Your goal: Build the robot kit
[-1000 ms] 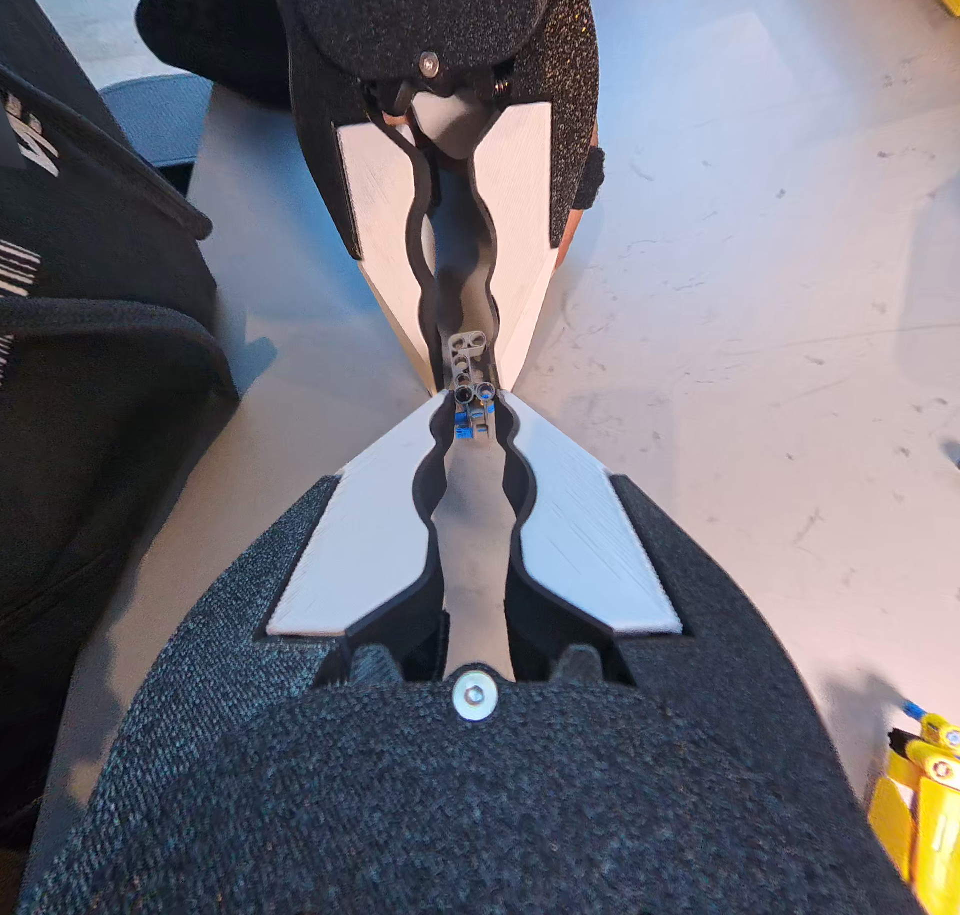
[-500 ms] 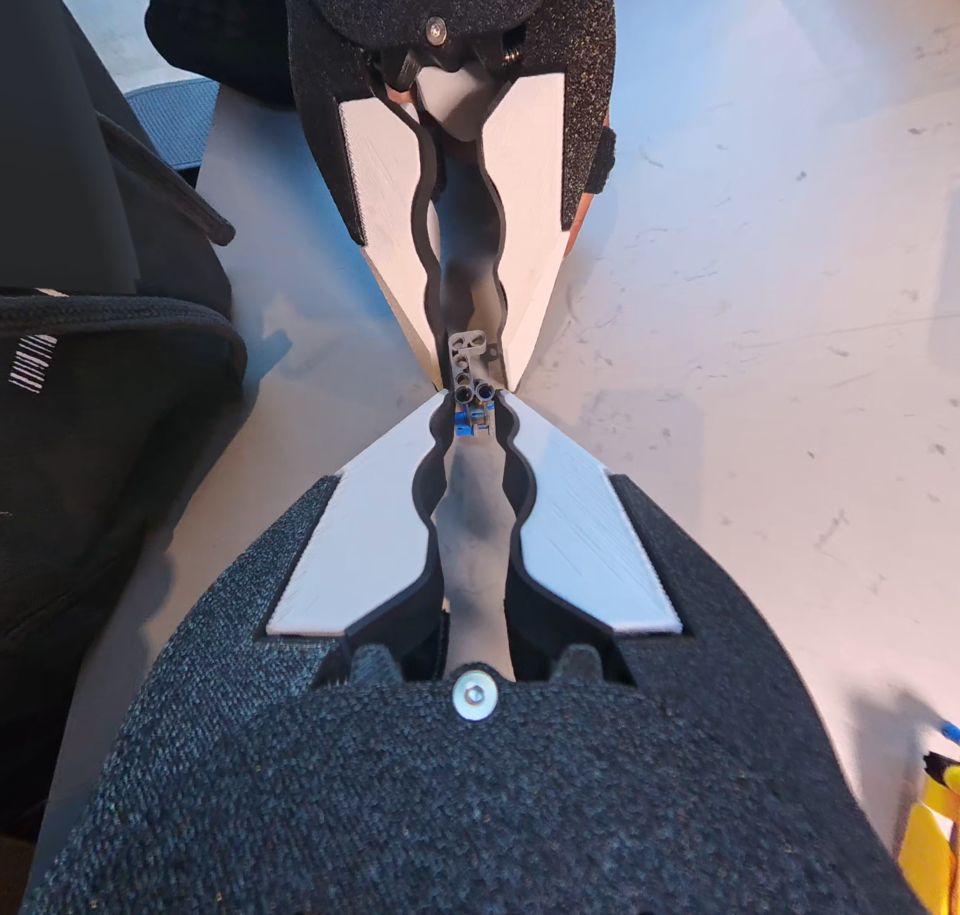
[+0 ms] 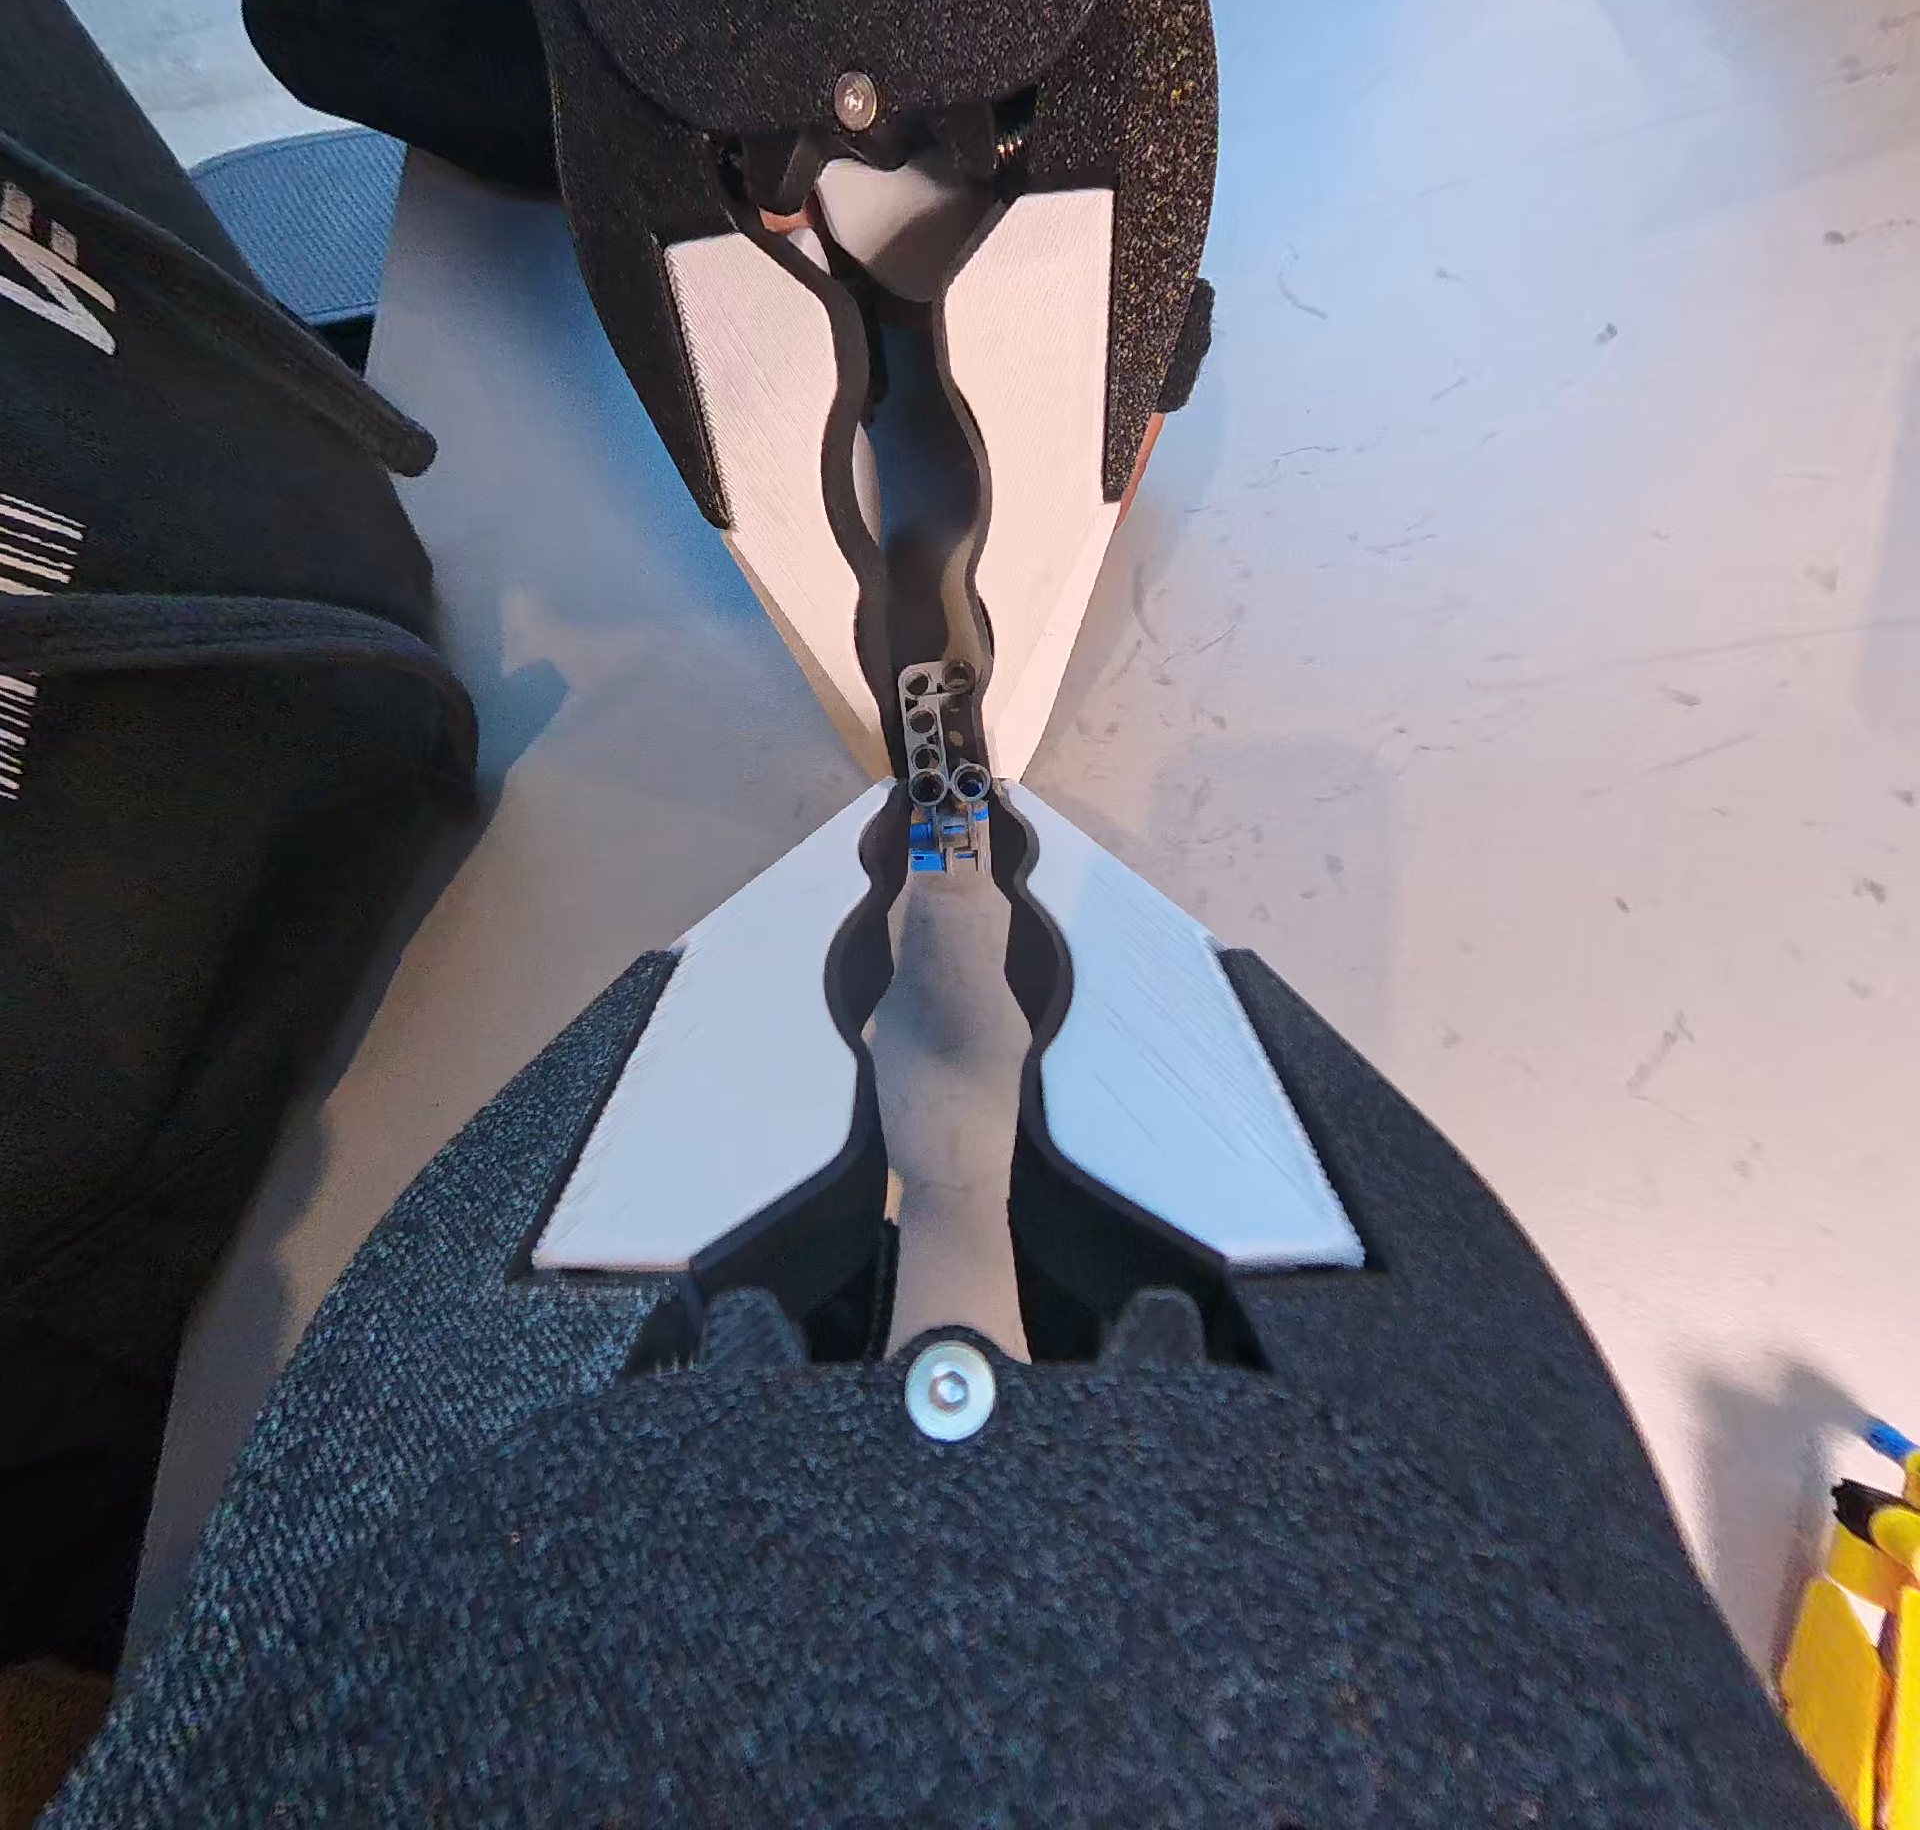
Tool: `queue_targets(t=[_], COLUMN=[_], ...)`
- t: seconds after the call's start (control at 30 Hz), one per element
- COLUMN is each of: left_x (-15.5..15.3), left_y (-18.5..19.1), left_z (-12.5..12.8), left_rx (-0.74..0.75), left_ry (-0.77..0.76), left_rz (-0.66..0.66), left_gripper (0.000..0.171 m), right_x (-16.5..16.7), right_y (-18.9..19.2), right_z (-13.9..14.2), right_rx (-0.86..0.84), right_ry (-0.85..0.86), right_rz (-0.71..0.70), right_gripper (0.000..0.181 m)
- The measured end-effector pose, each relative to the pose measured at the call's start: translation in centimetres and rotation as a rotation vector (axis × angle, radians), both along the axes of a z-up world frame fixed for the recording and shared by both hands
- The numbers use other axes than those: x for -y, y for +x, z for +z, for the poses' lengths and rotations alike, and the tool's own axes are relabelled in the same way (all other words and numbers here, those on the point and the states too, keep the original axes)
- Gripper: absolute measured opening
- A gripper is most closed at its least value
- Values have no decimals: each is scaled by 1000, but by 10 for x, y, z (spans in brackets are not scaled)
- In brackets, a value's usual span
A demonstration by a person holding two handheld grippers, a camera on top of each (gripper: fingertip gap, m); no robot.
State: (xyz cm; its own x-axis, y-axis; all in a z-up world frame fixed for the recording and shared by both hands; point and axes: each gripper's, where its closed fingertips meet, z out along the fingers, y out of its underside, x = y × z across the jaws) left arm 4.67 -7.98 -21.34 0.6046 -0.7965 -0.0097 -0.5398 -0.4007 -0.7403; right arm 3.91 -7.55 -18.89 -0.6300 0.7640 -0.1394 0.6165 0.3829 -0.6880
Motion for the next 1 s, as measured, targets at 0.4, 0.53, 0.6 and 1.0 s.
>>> queue_targets(t=[0.4,0.53,0.6,1.0], left_x=[0,6,6,7], left_y=[1,4,3,7], left_z=[0,1,2,2], left_rx=[2,25,34,41], left_ry=[-3,-25,-28,-44], left_rz=[9,-21,-20,-30], left_gripper=[17,29,28,31], right_x=[0,1,1,4], right_y=[0,0,1,3], right_z=[0,0,-1,-1], right_rx=[-3,-7,-8,-5], right_ry=[-17,1,14,47], right_rz=[-13,-10,-7,17], right_gripper=[15,15,15,15])
